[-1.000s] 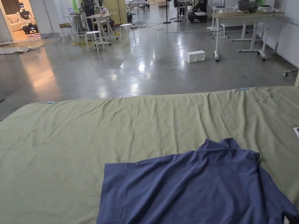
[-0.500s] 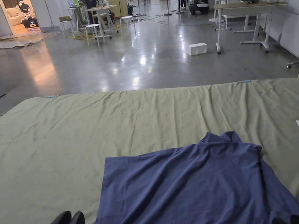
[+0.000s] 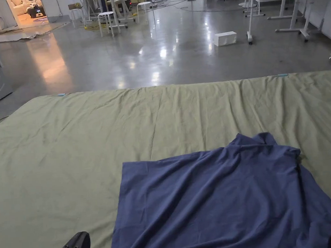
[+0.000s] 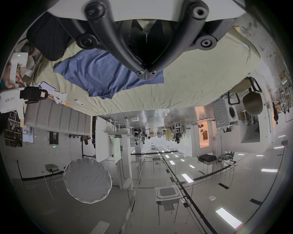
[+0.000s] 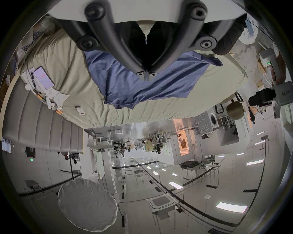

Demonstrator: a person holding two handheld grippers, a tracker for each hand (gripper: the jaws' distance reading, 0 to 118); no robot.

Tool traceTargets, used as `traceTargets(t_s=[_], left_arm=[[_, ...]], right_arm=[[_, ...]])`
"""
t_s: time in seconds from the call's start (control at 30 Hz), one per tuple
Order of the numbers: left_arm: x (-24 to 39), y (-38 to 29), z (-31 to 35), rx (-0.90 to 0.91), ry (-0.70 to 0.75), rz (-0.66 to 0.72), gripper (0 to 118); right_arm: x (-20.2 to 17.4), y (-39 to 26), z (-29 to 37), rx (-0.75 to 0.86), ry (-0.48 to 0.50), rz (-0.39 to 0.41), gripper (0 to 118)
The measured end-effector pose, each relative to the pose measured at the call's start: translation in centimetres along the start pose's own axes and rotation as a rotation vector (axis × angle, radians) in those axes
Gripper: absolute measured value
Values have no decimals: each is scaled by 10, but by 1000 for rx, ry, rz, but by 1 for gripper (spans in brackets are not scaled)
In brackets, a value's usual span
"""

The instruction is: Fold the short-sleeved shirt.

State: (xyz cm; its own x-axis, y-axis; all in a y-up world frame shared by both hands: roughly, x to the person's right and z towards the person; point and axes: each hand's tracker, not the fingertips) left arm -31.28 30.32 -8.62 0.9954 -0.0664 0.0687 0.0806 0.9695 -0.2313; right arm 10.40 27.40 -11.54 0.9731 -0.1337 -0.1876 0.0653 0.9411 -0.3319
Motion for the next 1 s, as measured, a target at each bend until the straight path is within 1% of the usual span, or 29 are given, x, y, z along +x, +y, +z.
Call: traceTargets(t_s=[0.07,0.13,0.2,0.23,0.27,0.37,0.4,0.43,0.53,0.63,0.7,0.77,0.8,0.83,0.87,0.9,0.97,1.0], left_arm=[[-6,-7,-7,-59,8,61,0],[-18,-17,-16,-134,2,149,1],[-31,-30,-24,-163,40,210,6],[-37,-36,-28,-180,35,218,6],[-46,-46,-35,-216,41,220,21],[-65,-72,-63,-322,26,254,78],[-73,-83,-72,-342,13,262,84],[-77,-93,-81,-371,-3,259,85],[-80,-115,-108,-455,-24,224,85],[-83,-140,-130,-509,-98,222,84],[-86,-156,-141,-534,-171,197,81],[-82,-161,-151,-584,-169,134,75],[-79,-161,-153,-598,-175,121,70],[-79,-163,-156,-607,-181,131,58],[-80,-164,-158,-623,-188,136,30],[-78,-163,-159,-620,-193,130,14],[-71,-162,-159,-616,-211,96,12],[-67,-161,-161,-649,-216,58,11]], right_arm=[[2,-3,-3,-13,0,-9,0],[3,-5,-6,-31,6,-1,0],[4,-7,-8,-44,9,12,0],[5,-8,-9,-50,10,15,0],[7,-9,-11,-60,11,15,0],[10,-13,-17,-90,13,6,0],[11,-15,-20,-98,12,4,0],[11,-16,-22,-104,10,3,0],[12,-19,-27,-127,-1,-1,0],[7,-14,-31,-143,-7,-5,0],[7,-14,-32,-148,-12,-3,0],[6,-13,-31,-156,-20,-2,0],[7,-13,-31,-157,-22,-5,0],[7,-13,-31,-157,-23,-8,0],[8,-13,-30,-155,-27,-11,0],[8,-13,-29,-152,-32,-13,0],[10,-14,-26,-146,-41,-20,0],[13,-15,-25,-147,-46,-28,0]])
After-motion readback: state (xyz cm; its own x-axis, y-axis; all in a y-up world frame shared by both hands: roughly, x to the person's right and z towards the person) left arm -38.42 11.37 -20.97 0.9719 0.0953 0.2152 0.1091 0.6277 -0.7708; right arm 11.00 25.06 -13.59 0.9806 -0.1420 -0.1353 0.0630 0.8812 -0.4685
